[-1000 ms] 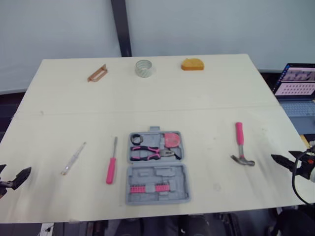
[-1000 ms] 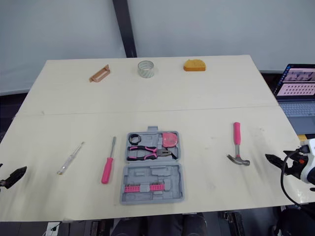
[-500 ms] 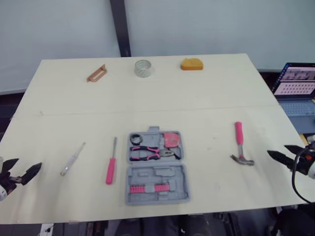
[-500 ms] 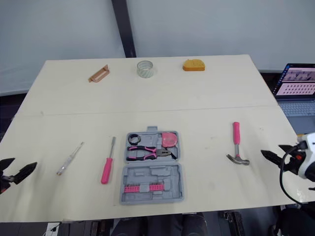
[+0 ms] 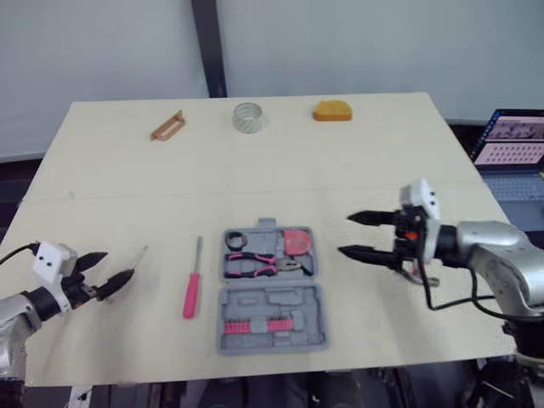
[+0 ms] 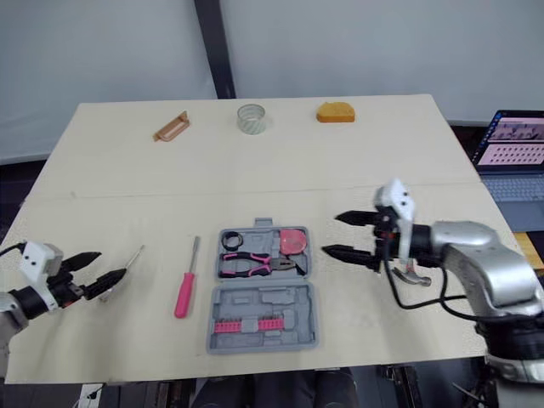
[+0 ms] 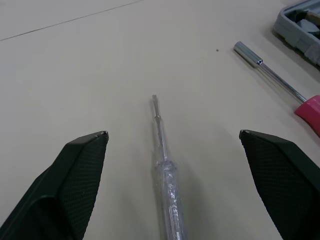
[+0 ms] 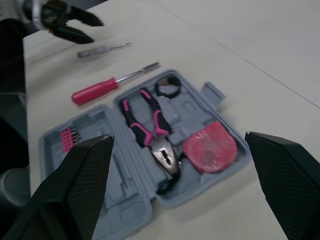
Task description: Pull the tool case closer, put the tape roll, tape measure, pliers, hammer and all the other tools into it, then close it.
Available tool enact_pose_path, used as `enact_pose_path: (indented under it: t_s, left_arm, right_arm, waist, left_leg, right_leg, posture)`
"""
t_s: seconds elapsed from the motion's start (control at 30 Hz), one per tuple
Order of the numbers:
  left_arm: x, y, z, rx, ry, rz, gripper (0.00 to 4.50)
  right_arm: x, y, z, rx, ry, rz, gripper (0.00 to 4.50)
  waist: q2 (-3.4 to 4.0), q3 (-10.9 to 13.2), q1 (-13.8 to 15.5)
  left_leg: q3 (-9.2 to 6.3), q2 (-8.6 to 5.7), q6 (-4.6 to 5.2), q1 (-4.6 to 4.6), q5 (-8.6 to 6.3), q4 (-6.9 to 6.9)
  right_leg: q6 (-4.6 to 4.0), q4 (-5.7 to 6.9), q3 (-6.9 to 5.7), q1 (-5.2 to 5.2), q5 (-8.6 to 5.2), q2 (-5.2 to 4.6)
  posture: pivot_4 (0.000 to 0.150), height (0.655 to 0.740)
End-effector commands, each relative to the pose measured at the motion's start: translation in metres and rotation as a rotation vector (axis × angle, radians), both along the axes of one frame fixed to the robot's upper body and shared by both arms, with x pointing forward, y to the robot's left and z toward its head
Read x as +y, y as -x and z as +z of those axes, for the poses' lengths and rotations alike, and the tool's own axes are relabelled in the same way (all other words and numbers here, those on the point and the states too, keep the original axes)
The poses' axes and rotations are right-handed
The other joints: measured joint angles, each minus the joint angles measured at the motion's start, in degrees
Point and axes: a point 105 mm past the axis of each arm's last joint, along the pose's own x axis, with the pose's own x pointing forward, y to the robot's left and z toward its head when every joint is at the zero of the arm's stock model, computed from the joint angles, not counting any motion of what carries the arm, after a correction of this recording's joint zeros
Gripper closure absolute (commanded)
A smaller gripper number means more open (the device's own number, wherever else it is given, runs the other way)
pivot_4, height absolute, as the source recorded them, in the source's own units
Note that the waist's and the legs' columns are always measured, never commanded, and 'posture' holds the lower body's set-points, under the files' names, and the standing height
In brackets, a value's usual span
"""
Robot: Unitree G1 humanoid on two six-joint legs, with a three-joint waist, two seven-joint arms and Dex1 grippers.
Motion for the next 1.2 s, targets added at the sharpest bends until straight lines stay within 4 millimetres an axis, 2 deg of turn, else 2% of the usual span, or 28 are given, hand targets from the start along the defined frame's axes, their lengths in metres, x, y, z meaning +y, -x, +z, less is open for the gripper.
enact_pose_path:
  t_s: [0.03,0.17,0.3,0.53,0.83,0.93,1.0,1.13,1.17,1.2]
  left_arm:
    - [0.004,0.000,-0.001,-0.025,-0.029,0.014,0.00]
    - [0.001,0.002,-0.012,-0.059,-0.064,0.019,0.00]
    - [-0.001,0.002,-0.019,-0.089,-0.064,0.040,0.00]
    - [0.000,0.000,-0.037,-0.040,-0.038,0.089,0.00]
    - [0.000,0.000,-0.042,0.003,-0.033,0.096,0.00]
    - [0.000,0.001,-0.043,0.009,-0.033,0.100,0.78]
    - [0.001,0.001,-0.044,0.014,-0.034,0.103,1.69]
    - [0.003,0.002,-0.045,0.018,-0.034,0.115,3.83]
    - [0.004,0.003,-0.045,0.018,-0.034,0.119,4.27]
    - [0.004,0.003,-0.045,0.019,-0.035,0.121,4.42]
  right_arm:
    - [0.018,0.007,0.009,-0.053,0.007,0.081,0.06]
    - [0.034,0.013,0.012,-0.067,-0.003,0.135,0.06]
    - [0.040,0.015,0.014,-0.078,-0.004,0.158,0.06]
    - [0.041,0.013,0.015,-0.086,0.005,0.161,0.06]
    - [0.042,0.013,0.016,-0.089,0.003,0.158,0.06]
    - [0.042,0.012,0.016,-0.089,0.002,0.157,0.00]
    - [0.042,0.012,0.016,-0.089,0.002,0.156,0.00]
    - [0.043,0.013,0.017,-0.093,-0.009,0.162,0.00]
    - [0.043,0.014,0.018,-0.094,-0.014,0.166,0.00]
    - [0.044,0.015,0.019,-0.095,-0.017,0.172,0.00]
  waist:
    - [-0.07,0.02,0.02]
    - [-0.10,0.03,0.01]
    - [-0.13,0.03,-0.03]
    - [-0.16,0.02,-0.02]
    - [-0.16,0.01,0.05]
    - [-0.16,0.01,0.03]
    - [-0.16,0.01,0.00]
    - [-0.16,0.01,0.00]
    - [-0.16,0.01,-0.01]
    - [-0.16,0.01,-0.01]
  left_leg:
    - [0.00,0.00,0.00,0.00,0.00,0.00]
    - [-0.01,0.00,0.00,0.00,0.00,0.02]
    - [-0.01,0.00,0.00,0.00,0.00,0.02]
    - [-0.01,0.00,0.00,0.01,0.00,0.04]
    - [-0.02,0.00,0.00,0.03,0.00,0.04]
    - [-0.02,0.00,0.00,0.03,0.00,0.05]
    - [-0.01,0.00,0.00,0.03,0.00,0.04]
    - [-0.01,0.00,0.00,0.03,0.00,0.04]
    - [-0.01,0.00,0.00,0.03,0.00,0.04]
    - [-0.01,0.00,0.00,0.03,0.00,0.04]
  right_leg:
    - [0.00,0.01,0.00,0.00,0.00,0.00]
    - [0.00,0.02,-0.01,0.00,0.00,-0.01]
    - [0.00,0.04,-0.01,0.00,0.00,0.00]
    - [0.00,0.06,-0.02,0.00,0.00,0.00]
    - [0.00,0.09,-0.01,0.00,0.00,-0.01]
    - [0.00,0.09,-0.01,0.00,0.00,-0.01]
    - [0.00,0.08,-0.01,0.00,0.00,-0.01]
    - [0.00,0.08,-0.01,0.00,0.00,-0.01]
    - [0.01,0.08,-0.01,0.00,0.00,-0.01]
    - [0.00,0.08,-0.01,0.00,0.00,-0.01]
  posture:
    - [0.150,0.7400]
    - [0.150,0.7400]
    - [0.150,0.7400]
    - [0.150,0.7400]
    - [0.150,0.7400]
    - [0.150,0.7400]
    - [0.150,0.7400]
    - [0.150,0.7400]
    - [0.150,0.7400]
    - [0.150,0.7400]
